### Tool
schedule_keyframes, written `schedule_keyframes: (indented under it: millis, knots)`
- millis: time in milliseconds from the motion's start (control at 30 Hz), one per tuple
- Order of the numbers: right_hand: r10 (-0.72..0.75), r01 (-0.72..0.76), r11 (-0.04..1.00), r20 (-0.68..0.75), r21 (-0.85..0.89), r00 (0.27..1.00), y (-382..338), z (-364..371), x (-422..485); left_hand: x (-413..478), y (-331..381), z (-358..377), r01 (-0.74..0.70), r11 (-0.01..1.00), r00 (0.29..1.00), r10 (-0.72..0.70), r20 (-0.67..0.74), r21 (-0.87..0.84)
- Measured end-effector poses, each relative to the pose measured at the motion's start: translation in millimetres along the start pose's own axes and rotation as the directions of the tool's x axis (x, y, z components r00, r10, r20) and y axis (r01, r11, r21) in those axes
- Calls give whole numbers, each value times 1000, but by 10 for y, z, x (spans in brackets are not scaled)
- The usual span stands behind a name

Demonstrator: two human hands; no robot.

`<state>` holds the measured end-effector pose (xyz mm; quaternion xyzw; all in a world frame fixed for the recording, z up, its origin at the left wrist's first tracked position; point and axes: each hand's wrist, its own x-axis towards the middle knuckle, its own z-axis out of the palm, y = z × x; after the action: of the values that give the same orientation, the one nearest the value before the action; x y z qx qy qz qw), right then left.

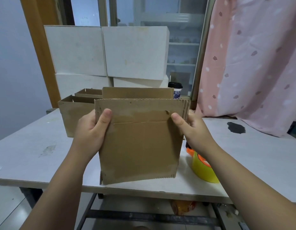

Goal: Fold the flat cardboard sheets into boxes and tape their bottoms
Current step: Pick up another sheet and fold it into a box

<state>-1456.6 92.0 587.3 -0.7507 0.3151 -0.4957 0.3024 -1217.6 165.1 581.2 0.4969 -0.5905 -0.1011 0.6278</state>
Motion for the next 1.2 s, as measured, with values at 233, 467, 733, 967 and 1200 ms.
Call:
schedule_keyframes:
  millis: [233, 467, 733, 967, 1200]
  knots:
    - [63, -57, 995, -76, 79, 995, 53, 100, 57, -14, 26, 120, -26, 1000, 982, 25, -190, -1]
    - [200, -158, 940, -114, 302, 973, 95, 99, 181, 47, -34, 110, 240, 937, 965, -260, -47, -253]
    - [316, -267, 848, -33, 458, 948, 79, 113, 288, 63, 72, 122, 321, 896, 937, -348, -35, -306]
    - [372, -338, 907, -96, 252, 923, -11, 130, 235, 36, 116, 129, 284, 943, 952, -299, -67, -172]
    - [448, -385, 840, -91, 382, 889, -143, 172, 173, 26, 245, 45, 337, 890, 938, -288, -193, 307]
